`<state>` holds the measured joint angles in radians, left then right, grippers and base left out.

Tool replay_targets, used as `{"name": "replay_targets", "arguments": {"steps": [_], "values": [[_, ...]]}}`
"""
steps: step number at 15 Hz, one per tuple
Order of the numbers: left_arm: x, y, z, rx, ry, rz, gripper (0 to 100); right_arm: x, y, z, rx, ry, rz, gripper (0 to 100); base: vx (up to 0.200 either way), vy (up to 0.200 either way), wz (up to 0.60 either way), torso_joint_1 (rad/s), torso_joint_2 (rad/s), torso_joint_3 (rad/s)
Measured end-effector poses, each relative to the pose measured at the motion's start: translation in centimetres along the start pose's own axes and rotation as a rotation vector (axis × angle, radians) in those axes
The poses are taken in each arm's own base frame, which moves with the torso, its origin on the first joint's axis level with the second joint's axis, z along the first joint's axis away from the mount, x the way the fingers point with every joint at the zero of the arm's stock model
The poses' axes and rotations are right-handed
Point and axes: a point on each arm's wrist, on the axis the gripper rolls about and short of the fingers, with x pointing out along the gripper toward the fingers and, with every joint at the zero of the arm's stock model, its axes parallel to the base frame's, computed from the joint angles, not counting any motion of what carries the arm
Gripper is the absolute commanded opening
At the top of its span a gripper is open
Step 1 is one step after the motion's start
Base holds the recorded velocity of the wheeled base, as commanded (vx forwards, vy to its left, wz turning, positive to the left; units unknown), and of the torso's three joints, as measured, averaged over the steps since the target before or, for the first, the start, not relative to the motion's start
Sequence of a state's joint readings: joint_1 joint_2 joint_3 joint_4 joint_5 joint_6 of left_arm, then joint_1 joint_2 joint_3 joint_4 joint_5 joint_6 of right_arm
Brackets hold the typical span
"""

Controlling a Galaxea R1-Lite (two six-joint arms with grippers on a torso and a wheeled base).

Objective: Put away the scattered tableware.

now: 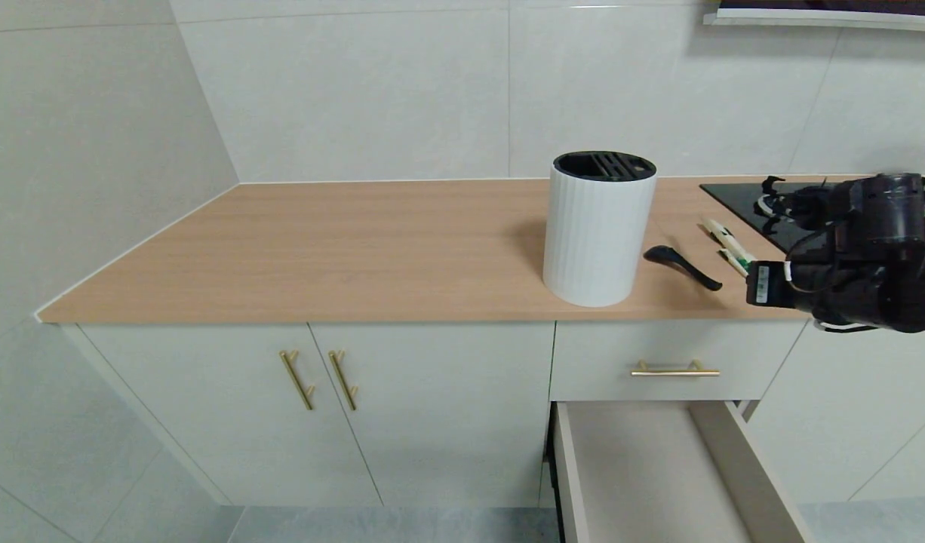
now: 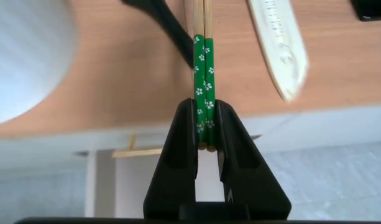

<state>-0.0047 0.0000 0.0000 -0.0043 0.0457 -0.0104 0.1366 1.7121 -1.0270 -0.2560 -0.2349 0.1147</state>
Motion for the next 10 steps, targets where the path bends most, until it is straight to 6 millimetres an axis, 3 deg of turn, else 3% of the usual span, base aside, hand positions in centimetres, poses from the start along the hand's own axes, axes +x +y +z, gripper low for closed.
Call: {"name": "replay_targets", "arguments": {"steps": [6, 10], "values": [[0.0, 0.0, 0.0, 0.000, 0.000, 0.000, 100, -7.0, -2.7, -1.3, 0.032, 0.057, 0.222, 0, 0.000, 0.000, 0.00, 0.000, 0.00, 0.000], [0.0, 0.0, 0.0, 0.000, 0.000, 0.000, 100, -10.1, -4.0, -2.3, -0.045, 0.053, 0.230, 0, 0.000, 0.000, 0.00, 0.000, 0.00, 0.000]]}}
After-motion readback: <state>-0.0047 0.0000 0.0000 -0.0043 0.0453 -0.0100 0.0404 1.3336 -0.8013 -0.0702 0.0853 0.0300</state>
